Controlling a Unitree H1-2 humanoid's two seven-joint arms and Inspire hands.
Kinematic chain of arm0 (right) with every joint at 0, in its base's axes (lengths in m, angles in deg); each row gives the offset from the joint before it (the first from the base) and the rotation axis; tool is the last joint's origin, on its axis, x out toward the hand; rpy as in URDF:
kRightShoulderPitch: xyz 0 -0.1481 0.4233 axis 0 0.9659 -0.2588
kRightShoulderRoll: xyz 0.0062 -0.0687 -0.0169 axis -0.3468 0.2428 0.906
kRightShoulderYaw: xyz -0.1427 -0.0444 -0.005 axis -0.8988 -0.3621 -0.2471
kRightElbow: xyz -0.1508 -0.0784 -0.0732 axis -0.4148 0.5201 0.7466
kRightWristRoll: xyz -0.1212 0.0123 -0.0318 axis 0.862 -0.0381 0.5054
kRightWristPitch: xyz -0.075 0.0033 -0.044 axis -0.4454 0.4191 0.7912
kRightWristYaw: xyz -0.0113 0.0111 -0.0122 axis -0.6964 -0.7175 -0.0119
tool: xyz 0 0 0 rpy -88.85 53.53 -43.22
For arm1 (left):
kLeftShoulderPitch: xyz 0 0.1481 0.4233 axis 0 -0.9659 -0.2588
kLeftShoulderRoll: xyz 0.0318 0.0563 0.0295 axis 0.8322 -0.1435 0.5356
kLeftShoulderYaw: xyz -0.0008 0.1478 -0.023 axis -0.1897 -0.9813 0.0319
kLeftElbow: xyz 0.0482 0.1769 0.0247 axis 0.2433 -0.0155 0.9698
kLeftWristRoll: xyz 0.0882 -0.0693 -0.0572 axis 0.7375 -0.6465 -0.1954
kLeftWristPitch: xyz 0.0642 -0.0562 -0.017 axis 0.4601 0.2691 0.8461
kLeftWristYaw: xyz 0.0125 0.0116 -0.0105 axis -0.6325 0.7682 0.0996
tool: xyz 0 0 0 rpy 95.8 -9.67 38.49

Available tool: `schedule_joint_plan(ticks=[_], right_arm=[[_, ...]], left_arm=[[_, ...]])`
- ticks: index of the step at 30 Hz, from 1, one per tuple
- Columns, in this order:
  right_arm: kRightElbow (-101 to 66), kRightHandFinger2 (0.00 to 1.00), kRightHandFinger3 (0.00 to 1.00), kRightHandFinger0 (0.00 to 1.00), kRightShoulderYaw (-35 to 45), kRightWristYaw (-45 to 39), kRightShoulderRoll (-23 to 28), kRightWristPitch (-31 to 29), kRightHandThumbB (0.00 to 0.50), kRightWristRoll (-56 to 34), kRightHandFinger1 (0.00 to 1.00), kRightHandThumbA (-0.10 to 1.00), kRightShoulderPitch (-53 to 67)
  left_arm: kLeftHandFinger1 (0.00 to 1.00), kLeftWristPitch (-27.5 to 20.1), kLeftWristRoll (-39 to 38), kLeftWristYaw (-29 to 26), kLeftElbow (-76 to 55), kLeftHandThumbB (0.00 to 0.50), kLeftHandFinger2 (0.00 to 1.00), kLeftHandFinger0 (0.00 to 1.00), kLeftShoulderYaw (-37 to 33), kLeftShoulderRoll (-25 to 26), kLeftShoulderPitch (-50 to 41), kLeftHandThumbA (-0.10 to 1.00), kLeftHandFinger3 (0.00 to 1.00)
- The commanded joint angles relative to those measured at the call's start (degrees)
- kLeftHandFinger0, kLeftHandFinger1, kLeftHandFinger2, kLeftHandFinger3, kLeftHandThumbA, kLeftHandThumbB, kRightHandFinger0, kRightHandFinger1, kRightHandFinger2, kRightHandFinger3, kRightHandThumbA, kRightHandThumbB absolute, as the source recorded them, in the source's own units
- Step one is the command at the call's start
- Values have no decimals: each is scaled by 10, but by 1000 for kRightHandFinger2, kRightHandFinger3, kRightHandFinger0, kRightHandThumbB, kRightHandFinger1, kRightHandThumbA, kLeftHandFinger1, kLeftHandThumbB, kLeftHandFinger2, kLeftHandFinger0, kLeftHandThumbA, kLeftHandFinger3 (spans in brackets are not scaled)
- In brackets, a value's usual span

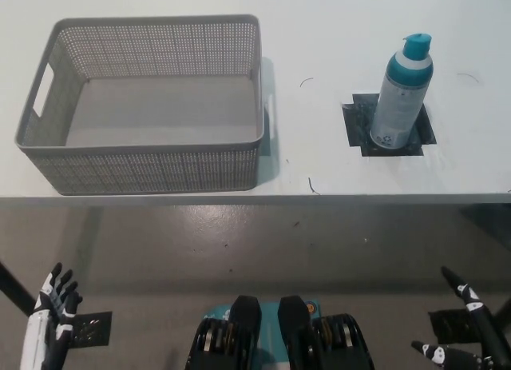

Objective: Use the right hand to pick up an air purifying spray and put it inside a container

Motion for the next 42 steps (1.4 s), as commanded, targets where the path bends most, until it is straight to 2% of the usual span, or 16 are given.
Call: schedule_joint_plan(ticks=[1, 2, 4, 6, 9, 11, 15, 16, 19, 23, 24, 29, 34, 36, 38, 42], right_arm=[[-109, 1000, 1000, 1000, 26, 19, -2, -13, 500, 4, 1000, 949, 8], [-142, 1000, 1000, 1000, 31, 20, -4, -4, 500, 8, 1000, 909, 4], [-182, 1000, 1000, 1000, 41, 25, -7, 5, 500, 17, 1000, 901, -8], [-220, 1000, 1000, 1000, 51, 23, -6, 29, 500, 33, 1000, 918, -32], [-255, 1000, 1000, 1000, 63, 7, -7, 85, 500, 19, 1000, 850, -61], [-262, 1000, 1000, 1000, 70, 2, -7, 109, 500, 7, 1000, 779, -87], [-224, 1000, 1000, 1000, 75, -15, 1, 104, 500, -34, 1000, 707, -146], [-214, 1000, 1000, 1000, 76, -17, 2, 106, 500, -38, 1000, 705, -158], [-186, 1000, 1000, 1000, 72, -23, 8, 115, 500, -27, 1000, 753, -195], [-158, 1000, 1000, 1000, 67, -40, 9, 161, 500, -32, 1000, 821, -238], [-151, 1000, 1000, 1000, 66, -40, 8, 169, 500, -27, 1000, 825, -249], [-102, 1000, 1000, 1000, 63, -33, 1, 187, 500, -18, 1000, 794, -313], [-43, 1000, 1000, 1000, 60, -32, -15, 199, 500, -26, 1000, 781, -375], [-25, 1000, 1000, 1000, 61, -31, -21, 195, 500, -31, 1000, 792, -391], [8, 1000, 1000, 1000, 61, -25, -30, 186, 500, -35, 1000, 781, -411], [67, 1000, 1000, 1000, 57, -14, -46, 191, 500, -25, 1000, 799, -443]], left_arm=[[899, -33, -4, -15, -3, 381, 934, 833, 6, -4, 0, 848, 1000], [899, -32, -3, -15, -5, 388, 934, 829, 7, -3, 1, 851, 1000], [899, -33, -1, -17, -6, 402, 936, 823, 9, -4, -1, 869, 1000], [907, -29, 1, -15, -10, 366, 939, 825, 10, -3, -4, 875, 1000], [907, -28, 9, -18, -12, 374, 936, 821, 11, -4, -4, 897, 1000], [914, -30, 9, -15, -11, 350, 939, 825, 10, -1, -4, 894, 1000], [915, -32, 1, -10, -6, 356, 944, 834, 9, 0, -3, 876, 1000], [913, -33, 0, -10, -6, 348, 943, 835, 9, 0, -3, 857, 1000], [897, -31, 2, -14, -11, 377, 925, 819, 10, -4, -4, 847, 1000], [885, -43, 6, -12, -2, 359, 909, 802, 8, -1, -8, 847, 1000], [897, -40, 6, -11, -3, 377, 925, 811, 7, 0, -8, 863, 1000], [894, -40, 4, -12, -3, 403, 929, 816, 8, -1, -9, 863, 1000], [883, -45, 1, -10, -1, 342, 902, 808, 6, -3, -13, 755, 1000], [879, -47, 0, -11, 0, 352, 900, 805, 6, -3, -12, 757, 1000], [881, -42, 4, -11, -4, 329, 903, 808, 5, -2, -15, 760, 1000], [879, -48, 2, -9, -5, 337, 908, 808, 3, -1, -13, 734, 1000]])
